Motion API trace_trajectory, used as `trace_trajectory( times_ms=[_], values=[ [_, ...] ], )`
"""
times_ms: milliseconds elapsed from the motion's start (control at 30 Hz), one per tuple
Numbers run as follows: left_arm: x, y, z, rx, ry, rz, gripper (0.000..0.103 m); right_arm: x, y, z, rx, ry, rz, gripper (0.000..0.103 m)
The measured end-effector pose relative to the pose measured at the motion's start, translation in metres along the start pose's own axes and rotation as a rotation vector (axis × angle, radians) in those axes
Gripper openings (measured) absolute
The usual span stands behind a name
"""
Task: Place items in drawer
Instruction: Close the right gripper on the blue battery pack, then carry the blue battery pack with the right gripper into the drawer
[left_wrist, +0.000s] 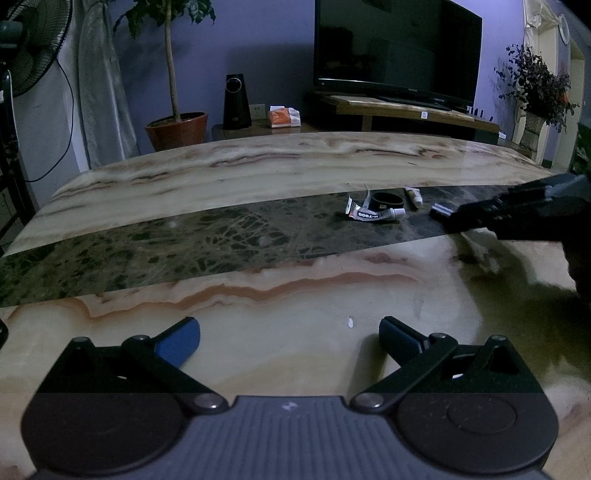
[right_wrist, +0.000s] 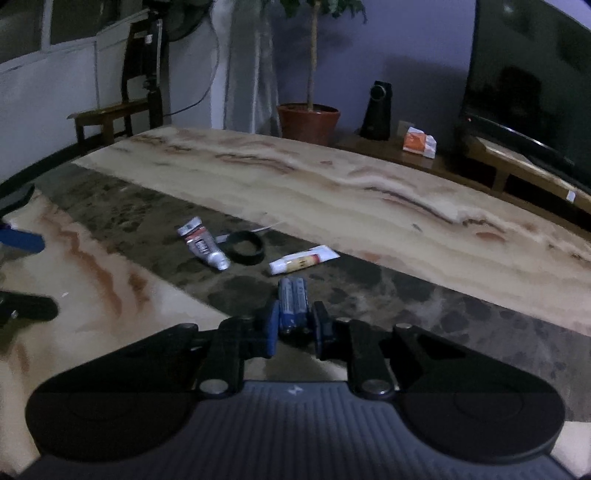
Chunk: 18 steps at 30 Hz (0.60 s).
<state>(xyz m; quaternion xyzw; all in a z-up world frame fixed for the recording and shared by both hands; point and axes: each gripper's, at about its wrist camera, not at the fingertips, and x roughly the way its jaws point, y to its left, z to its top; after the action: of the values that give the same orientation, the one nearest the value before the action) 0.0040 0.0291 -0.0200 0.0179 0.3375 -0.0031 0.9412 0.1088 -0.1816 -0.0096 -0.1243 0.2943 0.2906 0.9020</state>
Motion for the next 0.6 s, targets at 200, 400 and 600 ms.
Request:
trace_trajectory(
  times_ms=[200, 400, 600],
  values=[
    [0.000, 0.000, 0.000, 0.000, 0.000, 0.000, 0.103, -0.030, 0.007, -0.008, 0.028, -0.050, 0.047, 0.021],
    [0.000, 0.000, 0.000, 0.000, 0.000, 0.000, 0.103, -0.066, 0.025, -0.012, 0.012, -0.055, 0.087, 0.021],
    [0.000, 0.000, 0.000, 0.000, 0.000, 0.000, 0.103, -0.118, 0.057, -0.033, 0.009, -0.052, 0.161, 0.021]
  ],
)
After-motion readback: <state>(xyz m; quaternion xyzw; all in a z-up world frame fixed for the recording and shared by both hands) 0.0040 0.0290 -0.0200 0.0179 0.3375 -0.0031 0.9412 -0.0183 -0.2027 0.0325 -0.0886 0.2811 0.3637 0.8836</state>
